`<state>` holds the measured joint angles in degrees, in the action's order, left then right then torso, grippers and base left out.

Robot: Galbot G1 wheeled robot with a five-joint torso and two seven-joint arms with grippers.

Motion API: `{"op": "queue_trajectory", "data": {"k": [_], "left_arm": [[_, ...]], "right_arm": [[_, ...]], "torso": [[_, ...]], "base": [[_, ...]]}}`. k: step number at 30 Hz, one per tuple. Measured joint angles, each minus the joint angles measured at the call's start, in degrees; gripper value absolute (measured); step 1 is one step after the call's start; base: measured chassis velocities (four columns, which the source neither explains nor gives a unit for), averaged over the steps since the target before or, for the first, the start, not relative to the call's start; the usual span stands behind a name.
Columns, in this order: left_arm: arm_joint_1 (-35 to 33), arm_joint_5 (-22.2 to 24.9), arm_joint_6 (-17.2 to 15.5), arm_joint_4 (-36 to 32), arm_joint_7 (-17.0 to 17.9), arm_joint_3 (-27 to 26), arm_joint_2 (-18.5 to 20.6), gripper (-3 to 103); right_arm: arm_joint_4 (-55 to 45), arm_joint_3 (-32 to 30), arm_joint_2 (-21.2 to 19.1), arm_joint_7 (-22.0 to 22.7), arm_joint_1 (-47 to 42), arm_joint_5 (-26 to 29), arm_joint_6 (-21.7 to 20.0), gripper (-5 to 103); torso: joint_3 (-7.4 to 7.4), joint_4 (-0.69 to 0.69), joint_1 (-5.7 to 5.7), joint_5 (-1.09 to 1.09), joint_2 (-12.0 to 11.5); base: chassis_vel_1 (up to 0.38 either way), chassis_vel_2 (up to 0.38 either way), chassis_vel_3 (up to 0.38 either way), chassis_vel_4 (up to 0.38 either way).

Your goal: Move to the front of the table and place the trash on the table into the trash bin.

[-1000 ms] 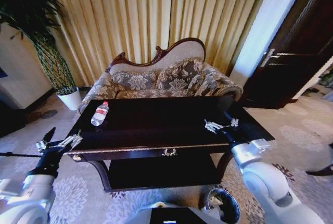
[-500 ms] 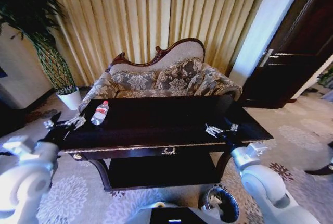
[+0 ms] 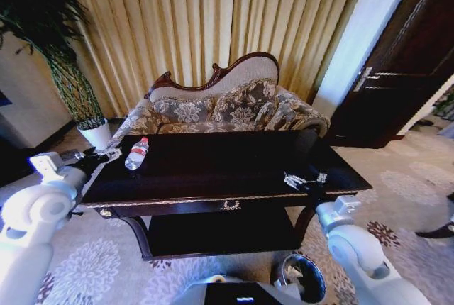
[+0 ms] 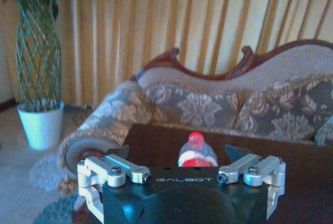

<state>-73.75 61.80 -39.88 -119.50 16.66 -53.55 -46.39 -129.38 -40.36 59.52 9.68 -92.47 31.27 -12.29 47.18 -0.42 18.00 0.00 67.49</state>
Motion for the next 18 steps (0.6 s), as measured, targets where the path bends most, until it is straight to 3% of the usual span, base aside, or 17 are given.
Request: {"op": "queue_trajectory", "data": {"k": [11,18], "left_arm": [[6.09,-0.23,-1.14,5.02,0.15,6.68,0.52,100],[9.15,-2.00,-1.13,3.24,6.98,13.53,-2.48,100]], "right_arm": [[0.05,0.34,0.38,0.03,0.16,-0.03,0.11,100],[0.12,-0.43,0.46,0.11,-0.07,-0.16,0.27,100]], "torso": [[0.00,-0.02,0.01,0.00,0.00],[0.00,-0.02,0.01,0.00,0.00]], "base": [[0.000,0.000,0.000,0.000],[0.000,0.000,0.000,0.000]]}}
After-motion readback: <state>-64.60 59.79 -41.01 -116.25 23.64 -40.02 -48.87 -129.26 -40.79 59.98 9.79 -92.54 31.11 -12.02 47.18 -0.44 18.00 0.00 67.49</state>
